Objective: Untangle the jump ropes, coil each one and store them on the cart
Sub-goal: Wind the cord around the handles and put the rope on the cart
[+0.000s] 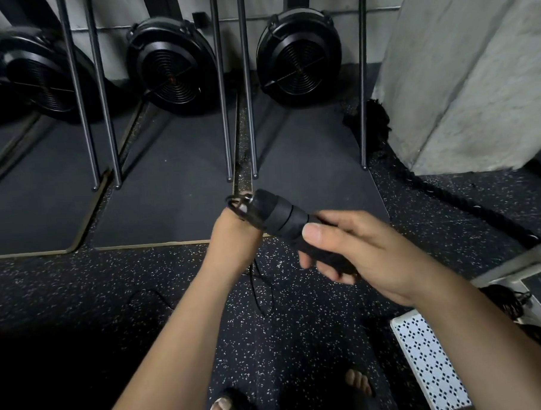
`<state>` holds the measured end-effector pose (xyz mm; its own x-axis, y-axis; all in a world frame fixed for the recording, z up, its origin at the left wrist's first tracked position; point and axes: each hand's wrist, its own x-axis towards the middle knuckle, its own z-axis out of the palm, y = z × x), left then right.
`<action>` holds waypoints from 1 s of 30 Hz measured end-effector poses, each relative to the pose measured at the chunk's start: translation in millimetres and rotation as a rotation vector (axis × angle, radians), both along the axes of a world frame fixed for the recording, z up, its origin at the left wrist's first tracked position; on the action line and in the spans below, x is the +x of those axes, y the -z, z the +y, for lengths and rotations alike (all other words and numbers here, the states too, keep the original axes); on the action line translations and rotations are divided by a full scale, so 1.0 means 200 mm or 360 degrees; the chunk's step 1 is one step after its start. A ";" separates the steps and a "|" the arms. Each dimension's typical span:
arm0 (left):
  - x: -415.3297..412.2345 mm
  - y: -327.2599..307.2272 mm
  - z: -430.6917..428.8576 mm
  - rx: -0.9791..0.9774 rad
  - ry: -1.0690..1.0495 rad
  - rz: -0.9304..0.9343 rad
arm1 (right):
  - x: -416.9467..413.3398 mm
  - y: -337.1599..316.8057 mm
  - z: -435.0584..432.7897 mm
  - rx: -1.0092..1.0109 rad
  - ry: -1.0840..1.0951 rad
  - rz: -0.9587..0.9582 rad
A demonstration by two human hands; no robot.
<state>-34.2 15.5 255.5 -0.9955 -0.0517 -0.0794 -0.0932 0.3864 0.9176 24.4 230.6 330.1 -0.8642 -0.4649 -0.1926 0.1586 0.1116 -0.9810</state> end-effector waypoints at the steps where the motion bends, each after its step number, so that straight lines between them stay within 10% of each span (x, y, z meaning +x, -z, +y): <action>1: 0.01 0.00 0.03 0.0008 0.0017 -0.0014 | 0.01 -0.01 -0.02 -0.0073 -0.0007 -0.0011; 16: 0.19 -0.01 0.31 -0.0799 0.1144 -0.0202 | 0.00 0.03 -0.07 -0.0033 0.0243 -0.0189; 21: 0.20 0.00 0.32 -0.0593 0.1028 -0.0181 | -0.04 0.02 -0.01 0.0033 0.0478 -0.0080; 30: 0.12 -0.11 0.17 -0.0418 0.0788 -0.0091 | -0.16 0.18 0.22 0.1105 0.0563 0.0235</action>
